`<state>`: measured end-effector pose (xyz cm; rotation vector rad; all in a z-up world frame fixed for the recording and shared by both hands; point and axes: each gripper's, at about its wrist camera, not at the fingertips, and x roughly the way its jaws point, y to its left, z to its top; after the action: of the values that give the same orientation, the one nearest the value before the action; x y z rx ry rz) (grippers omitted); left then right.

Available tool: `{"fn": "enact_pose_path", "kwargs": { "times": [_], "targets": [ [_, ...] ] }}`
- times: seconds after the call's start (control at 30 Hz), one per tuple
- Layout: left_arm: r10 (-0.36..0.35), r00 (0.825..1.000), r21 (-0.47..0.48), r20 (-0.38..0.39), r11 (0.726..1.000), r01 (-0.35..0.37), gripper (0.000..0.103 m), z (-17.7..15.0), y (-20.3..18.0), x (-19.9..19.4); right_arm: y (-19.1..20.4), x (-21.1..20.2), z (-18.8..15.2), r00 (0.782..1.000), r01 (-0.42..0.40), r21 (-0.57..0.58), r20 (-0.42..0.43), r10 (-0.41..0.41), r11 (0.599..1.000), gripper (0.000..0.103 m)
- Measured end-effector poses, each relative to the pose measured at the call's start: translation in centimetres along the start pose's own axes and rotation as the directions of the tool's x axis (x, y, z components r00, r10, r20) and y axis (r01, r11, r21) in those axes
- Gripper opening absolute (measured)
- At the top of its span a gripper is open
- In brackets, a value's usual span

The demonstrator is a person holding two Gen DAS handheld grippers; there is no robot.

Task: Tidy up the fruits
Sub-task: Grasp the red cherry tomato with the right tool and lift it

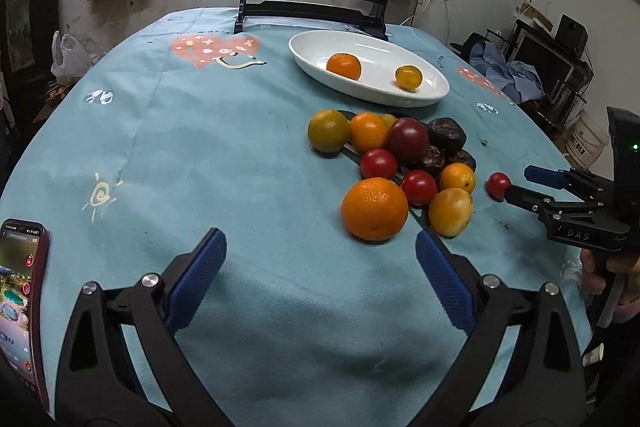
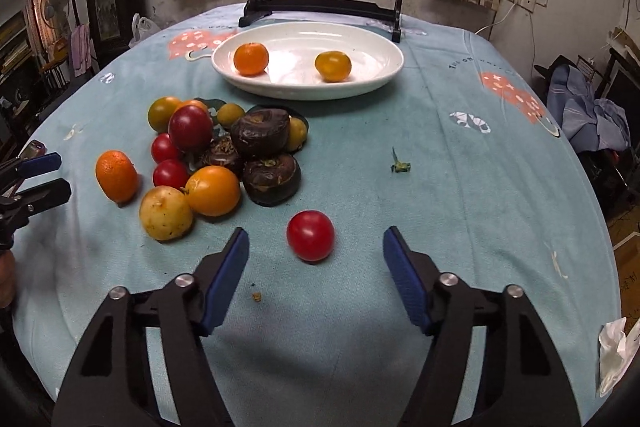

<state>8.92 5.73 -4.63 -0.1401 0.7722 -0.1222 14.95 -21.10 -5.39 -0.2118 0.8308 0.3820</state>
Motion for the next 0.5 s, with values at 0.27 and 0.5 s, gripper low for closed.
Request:
{"fn": "enact_pose_path", "kwargs": {
  "times": [0.27, 0.5],
  "targets": [
    [-0.005, 1.0, 0.002, -0.006, 1.0, 0.005, 0.097, 0.0, -0.2, 0.1, 0.0, 1.3, 0.5, 0.999, 0.005, -0.006, -0.037, -0.006, 1.0, 0.05],
    [-0.006, 1.0, 0.001, -0.009, 1.0, 0.006, 0.097, 0.0, -0.2, 0.1, 0.4, 1.6, 0.6, 0.999, 0.003, -0.021, -0.049, -0.004, 1.0, 0.047]
  ]
}}
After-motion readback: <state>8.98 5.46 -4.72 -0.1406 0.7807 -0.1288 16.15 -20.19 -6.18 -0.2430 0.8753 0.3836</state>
